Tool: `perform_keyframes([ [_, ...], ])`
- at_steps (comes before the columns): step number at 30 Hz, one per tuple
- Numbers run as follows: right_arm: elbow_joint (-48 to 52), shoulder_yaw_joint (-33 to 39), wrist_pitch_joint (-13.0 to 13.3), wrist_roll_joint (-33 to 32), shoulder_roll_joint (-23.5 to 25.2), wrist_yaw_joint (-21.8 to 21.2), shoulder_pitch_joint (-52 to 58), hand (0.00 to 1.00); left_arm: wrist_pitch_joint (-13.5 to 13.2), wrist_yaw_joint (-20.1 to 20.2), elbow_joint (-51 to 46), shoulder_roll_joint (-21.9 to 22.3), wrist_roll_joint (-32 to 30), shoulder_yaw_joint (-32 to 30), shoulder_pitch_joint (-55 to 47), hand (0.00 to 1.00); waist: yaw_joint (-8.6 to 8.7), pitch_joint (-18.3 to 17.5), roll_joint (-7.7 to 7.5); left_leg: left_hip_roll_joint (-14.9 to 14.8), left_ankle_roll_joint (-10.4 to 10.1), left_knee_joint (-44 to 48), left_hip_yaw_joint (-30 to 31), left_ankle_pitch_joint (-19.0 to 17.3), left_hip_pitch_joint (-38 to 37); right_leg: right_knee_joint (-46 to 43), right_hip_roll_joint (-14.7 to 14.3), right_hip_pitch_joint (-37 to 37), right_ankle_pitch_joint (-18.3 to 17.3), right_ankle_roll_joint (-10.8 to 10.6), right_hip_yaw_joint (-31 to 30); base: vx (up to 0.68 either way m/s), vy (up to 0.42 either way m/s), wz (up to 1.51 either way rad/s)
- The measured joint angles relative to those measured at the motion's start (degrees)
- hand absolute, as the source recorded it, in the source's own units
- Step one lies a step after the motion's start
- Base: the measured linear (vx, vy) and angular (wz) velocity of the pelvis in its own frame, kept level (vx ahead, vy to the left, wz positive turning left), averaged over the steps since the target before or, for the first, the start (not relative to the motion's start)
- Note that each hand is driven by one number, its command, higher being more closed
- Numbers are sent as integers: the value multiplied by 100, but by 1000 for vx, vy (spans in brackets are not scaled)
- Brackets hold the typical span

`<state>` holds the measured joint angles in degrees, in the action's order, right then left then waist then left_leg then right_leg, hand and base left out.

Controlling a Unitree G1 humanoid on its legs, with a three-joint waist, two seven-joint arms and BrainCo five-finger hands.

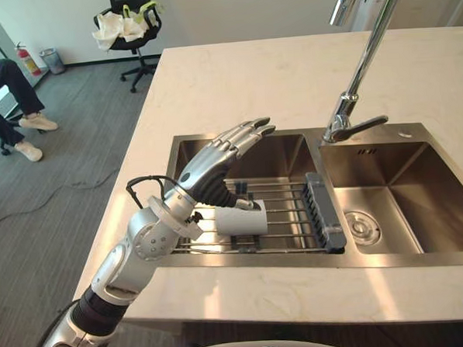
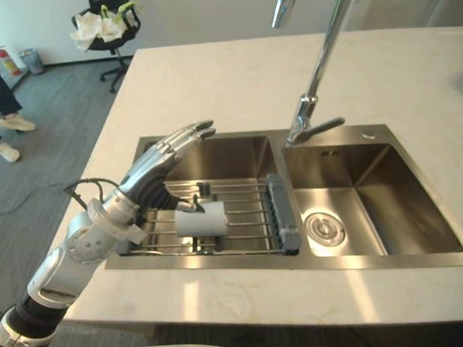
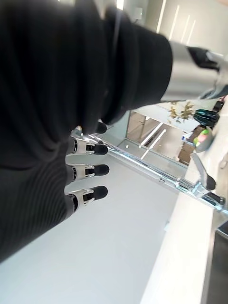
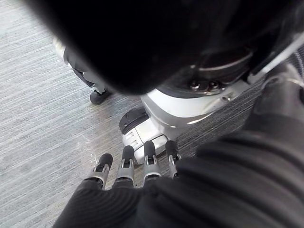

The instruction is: Walk over to the sink, pick up the cup, carry it to the dishwasher, place the cup inside the dishwasher, then close the dishwasher door

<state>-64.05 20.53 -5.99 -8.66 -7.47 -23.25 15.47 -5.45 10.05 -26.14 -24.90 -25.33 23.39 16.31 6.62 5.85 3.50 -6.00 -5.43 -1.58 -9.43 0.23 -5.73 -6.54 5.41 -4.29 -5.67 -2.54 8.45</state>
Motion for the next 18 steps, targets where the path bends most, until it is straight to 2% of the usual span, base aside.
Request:
perform_keyframes([
  [4,7,-11,-46,5,-31,5,-17,0,259,577,237,-133,4,167,41,0,43,7,28,16,6,-320,-8,142,-134,48,-15,-54,21,-39,-21,-60,-5,-1],
  [7,15,-32,-57,5,-44,5,-21,0,437,811,270,-231,29,189,40,0,72,9,33,21,8,-322,-41,143,-148,139,-17,-73,64,-65,-69,-36,4,-6],
  [12,57,-232,-56,3,-119,13,-42,0,503,918,462,-233,6,193,44,0,145,12,26,21,15,-324,-196,145,-141,307,-36,-63,229,-87,-212,1,17,-15],
  [18,241,-388,-71,1,-102,29,-28,0,732,917,955,-321,-287,241,55,0,221,73,-65,17,19,-328,-345,138,-253,435,-59,-106,338,-81,-314,7,11,-12],
])
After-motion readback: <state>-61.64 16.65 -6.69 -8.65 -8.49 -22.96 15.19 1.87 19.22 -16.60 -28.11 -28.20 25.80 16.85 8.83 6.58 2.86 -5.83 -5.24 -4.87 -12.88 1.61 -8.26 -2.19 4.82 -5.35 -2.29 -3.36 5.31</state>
